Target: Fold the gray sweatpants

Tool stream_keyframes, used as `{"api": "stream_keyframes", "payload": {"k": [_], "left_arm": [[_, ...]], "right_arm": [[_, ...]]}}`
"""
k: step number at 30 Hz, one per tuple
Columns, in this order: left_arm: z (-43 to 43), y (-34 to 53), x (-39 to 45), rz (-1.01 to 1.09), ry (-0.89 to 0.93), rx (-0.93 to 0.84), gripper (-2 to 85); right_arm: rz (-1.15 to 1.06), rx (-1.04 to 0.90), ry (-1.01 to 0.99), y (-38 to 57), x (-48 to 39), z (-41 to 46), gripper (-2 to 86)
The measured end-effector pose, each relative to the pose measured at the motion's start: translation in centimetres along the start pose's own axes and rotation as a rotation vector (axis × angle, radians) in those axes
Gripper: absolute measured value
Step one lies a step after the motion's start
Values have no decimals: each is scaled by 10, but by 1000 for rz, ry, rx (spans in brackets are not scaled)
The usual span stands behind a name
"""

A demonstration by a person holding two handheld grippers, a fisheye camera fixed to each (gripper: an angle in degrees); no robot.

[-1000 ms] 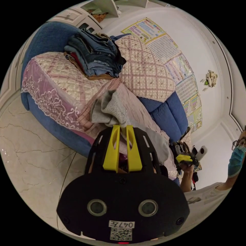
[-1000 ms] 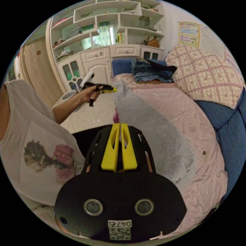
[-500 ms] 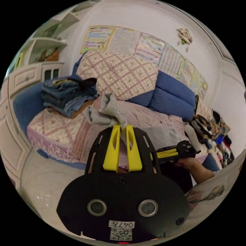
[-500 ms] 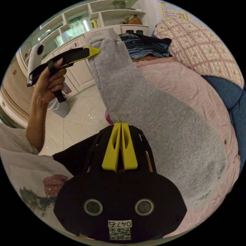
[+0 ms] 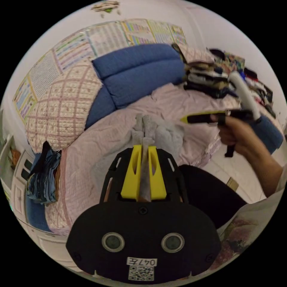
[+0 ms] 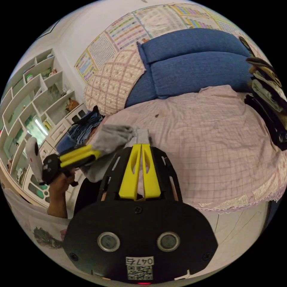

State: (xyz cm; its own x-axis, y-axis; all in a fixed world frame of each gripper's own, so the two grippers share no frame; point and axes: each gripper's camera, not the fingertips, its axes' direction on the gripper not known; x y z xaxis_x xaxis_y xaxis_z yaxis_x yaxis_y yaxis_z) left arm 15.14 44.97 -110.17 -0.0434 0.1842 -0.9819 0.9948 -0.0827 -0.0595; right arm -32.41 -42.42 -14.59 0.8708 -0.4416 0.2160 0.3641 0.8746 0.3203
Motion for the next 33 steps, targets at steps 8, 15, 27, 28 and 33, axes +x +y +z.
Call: {"api": "stream_keyframes", "payload": {"k": [8,15,27,28,33], "left_arm": [[60,71,-3,-25,7,39,102],[44,151,-91,-178,-123,155,90],[117,173,-263,-332,284,112,41],[123,172,-271,-334,326,120,28],[144,157,-293,-313,316,80,2]], "right_arm": [[-19,-43,-209,44,5,20,98],[69,-98,-213,75,-3,56,122],[-264,-3,-157,66,-63,70,3],[-335,18,-113,64,-71,66,3],[-287,-193,-45,82,-49,111,7]]}}
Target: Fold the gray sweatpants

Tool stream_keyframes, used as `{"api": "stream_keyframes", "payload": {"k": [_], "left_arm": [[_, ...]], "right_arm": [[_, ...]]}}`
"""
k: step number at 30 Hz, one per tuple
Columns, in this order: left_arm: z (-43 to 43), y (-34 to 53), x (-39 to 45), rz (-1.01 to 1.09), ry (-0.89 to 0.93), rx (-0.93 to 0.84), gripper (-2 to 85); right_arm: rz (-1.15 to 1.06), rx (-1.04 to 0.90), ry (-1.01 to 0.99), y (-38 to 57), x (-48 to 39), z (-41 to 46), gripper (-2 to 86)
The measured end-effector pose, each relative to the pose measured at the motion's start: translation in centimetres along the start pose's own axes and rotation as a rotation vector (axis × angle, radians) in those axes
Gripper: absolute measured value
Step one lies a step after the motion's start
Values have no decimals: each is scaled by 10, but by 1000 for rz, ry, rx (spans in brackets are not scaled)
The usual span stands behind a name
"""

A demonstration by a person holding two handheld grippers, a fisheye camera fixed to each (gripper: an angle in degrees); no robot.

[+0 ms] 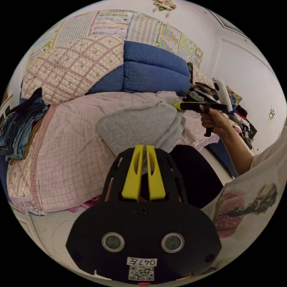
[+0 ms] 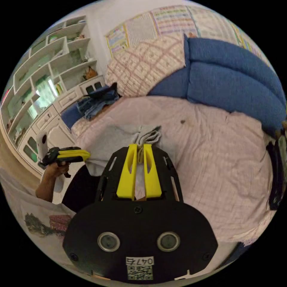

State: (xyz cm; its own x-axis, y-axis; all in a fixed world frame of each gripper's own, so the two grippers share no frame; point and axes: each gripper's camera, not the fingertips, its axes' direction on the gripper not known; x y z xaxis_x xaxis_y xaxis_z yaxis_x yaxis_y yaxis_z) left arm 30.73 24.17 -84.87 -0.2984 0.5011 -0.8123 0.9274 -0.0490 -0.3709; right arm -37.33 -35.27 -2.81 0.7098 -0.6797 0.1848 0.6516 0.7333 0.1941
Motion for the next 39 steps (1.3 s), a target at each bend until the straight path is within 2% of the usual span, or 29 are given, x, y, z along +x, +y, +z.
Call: {"api": "stream_keyframes", "payload": {"k": [5,16,18,24,26,28,31,34,39], "left_arm": [[17,-41,-30,2,8,-87,-5],[9,-104,-78,-22,111,-80,-10],[2,-121,-78,22,91,-81,-10],[-19,-193,-90,95,-95,44,-10],[-10,-227,-112,51,-115,103,-10],[10,-251,-128,31,-111,87,-10],[53,-281,-146,14,-159,9,-10],[110,-293,-160,0,-182,-152,-10],[141,-301,-155,60,-247,-162,-10]], "right_arm": [[144,48,-150,28,20,29,4],[183,53,-179,36,-1,52,12],[187,73,-176,37,-5,47,16],[105,338,-51,23,-33,7,15],[38,272,-58,-4,-45,19,7],[-4,194,-39,-22,-52,38,0],[-23,65,42,-37,-59,77,-9],[-32,-74,154,-32,-58,118,-8],[-39,-42,139,-14,-54,133,-7]]}}
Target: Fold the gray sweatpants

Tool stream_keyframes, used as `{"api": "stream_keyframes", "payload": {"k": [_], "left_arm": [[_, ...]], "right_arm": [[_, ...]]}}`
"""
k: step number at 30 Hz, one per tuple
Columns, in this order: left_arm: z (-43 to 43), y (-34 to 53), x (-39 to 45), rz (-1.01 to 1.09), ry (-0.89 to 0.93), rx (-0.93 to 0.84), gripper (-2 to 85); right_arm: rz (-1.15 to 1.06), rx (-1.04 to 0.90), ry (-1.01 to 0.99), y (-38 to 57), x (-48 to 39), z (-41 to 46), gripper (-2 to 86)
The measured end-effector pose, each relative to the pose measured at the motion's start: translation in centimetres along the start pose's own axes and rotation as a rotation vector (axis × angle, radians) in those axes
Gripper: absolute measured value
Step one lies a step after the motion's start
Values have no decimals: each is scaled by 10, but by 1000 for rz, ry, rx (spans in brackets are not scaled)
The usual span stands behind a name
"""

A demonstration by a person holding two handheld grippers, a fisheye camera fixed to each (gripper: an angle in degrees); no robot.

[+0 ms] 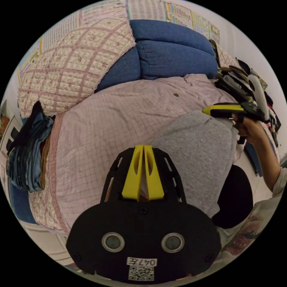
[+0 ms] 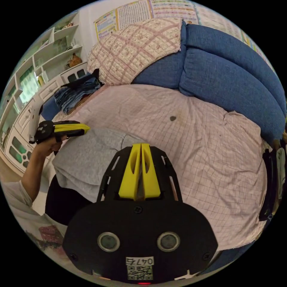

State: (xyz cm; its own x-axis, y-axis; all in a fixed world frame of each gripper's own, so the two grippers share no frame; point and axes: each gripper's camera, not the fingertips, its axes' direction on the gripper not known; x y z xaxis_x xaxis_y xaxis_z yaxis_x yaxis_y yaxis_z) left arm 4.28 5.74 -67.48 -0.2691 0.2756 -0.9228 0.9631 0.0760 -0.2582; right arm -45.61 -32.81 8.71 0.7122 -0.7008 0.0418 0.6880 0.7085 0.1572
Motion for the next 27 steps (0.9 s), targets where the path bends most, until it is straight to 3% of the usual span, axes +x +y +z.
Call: {"api": "stream_keyframes", "payload": {"k": [4,10,18,23,27], "left_arm": [[-36,-2,-12,-68,-41,92,-9],[-75,16,-1,-55,115,243,-10],[-33,-33,70,129,308,142,-10],[30,-40,72,95,298,14,-10],[50,-28,52,48,340,42,-10]], "right_arm": [[89,245,-103,40,18,-49,7],[457,483,-382,166,58,-65,72],[561,245,-442,218,46,-6,139],[601,193,-414,232,52,13,146],[625,167,-431,251,63,21,143]]}}
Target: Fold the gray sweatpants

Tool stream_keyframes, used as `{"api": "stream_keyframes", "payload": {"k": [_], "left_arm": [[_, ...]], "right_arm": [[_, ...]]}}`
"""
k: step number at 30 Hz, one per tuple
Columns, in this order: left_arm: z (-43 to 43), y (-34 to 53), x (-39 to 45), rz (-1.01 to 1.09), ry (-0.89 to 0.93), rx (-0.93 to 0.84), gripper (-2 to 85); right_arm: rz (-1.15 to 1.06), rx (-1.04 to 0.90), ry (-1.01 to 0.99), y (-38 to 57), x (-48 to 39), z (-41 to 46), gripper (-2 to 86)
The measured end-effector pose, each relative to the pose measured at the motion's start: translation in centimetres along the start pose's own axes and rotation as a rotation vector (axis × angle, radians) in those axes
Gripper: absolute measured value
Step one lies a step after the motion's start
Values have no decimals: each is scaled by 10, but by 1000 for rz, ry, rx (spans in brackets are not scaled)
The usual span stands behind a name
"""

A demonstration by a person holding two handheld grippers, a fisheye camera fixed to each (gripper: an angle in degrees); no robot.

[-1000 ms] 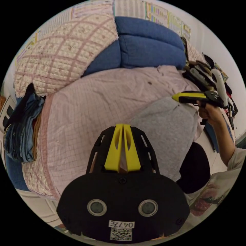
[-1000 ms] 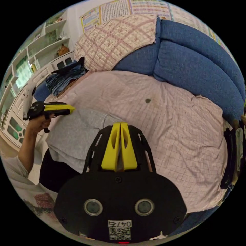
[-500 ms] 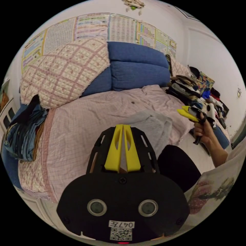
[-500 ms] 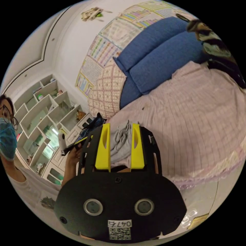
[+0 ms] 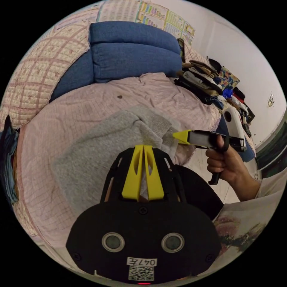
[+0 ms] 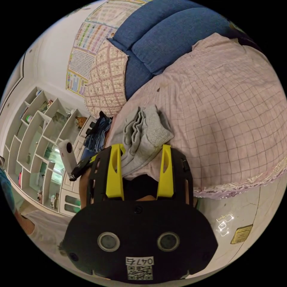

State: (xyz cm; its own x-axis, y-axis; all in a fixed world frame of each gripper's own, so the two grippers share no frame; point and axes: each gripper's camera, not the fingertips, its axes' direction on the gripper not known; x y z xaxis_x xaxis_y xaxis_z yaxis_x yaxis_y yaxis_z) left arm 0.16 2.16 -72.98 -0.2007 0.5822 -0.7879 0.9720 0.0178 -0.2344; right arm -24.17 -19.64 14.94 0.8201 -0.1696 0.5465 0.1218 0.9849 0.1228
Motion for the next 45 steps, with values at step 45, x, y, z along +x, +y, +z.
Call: {"api": "stream_keyframes", "payload": {"k": [45], "left_arm": [[94,114,-222,293,285,152,-10]], "right_arm": [[-273,756,938,383,165,-532,35]]}}
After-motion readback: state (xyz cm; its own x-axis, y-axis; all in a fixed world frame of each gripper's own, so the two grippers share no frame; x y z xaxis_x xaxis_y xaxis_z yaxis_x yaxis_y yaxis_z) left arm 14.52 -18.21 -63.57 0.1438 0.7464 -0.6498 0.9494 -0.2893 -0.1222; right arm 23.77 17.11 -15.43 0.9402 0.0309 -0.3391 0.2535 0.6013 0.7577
